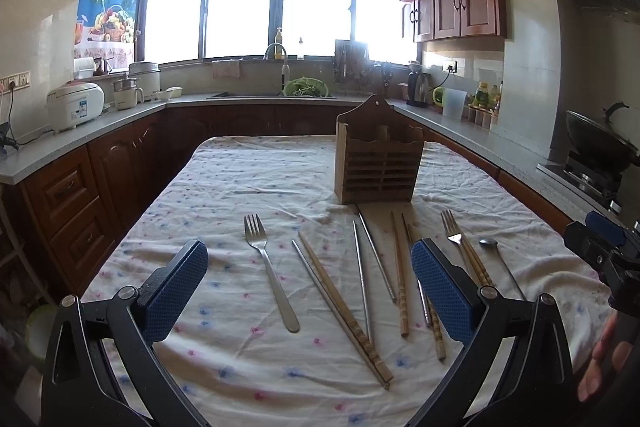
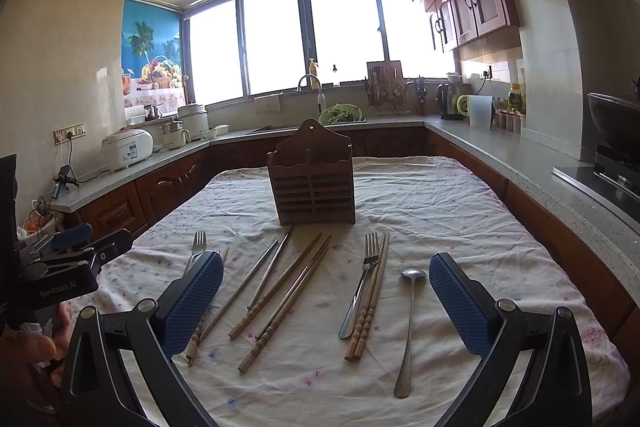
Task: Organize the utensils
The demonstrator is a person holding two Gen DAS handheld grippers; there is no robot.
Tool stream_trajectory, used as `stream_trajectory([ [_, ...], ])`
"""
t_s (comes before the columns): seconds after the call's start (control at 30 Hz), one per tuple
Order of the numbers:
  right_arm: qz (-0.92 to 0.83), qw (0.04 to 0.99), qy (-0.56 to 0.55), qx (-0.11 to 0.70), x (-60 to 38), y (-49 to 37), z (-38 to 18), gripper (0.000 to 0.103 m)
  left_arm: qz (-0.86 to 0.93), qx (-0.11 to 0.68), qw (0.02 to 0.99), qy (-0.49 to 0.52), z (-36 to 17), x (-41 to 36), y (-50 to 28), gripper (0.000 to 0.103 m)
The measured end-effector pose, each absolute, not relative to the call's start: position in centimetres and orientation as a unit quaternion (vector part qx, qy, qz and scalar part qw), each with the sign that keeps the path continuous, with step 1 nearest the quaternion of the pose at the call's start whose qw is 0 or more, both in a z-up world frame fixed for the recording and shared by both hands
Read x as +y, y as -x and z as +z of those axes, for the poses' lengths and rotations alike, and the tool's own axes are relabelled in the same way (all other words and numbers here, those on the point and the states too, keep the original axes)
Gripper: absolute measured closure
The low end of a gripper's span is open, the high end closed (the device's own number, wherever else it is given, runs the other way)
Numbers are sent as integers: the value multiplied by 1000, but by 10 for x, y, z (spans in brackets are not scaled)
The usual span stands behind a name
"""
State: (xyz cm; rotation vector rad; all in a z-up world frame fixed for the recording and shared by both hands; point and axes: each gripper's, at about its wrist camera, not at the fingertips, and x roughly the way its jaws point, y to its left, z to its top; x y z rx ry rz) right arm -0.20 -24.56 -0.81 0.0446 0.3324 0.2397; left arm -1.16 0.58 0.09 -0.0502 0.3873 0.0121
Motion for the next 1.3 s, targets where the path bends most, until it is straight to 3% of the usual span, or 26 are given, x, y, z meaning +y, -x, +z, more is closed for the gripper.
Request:
stream_trajectory([
  [0.7,134,966,-59,213,-252,-40,-10,2,-19,283,958,42,-10,7,-50,0],
  [0.8,136,962,-65,228,-254,-53,-11,10,-31,297,954,34,-11,1,-65,4],
  [0.87,139,958,-71,242,-254,-64,-13,23,-40,312,949,31,-13,-3,-76,9],
  [1.07,164,941,-95,281,-246,-96,-21,45,-71,354,932,34,-20,-11,-107,26],
  [1.2,162,934,-95,304,-243,-114,-26,50,-76,369,926,22,-24,-16,-124,29],
  [1.3,149,930,-95,323,-249,-130,-31,59,-83,385,919,20,-29,-17,-137,38],
])
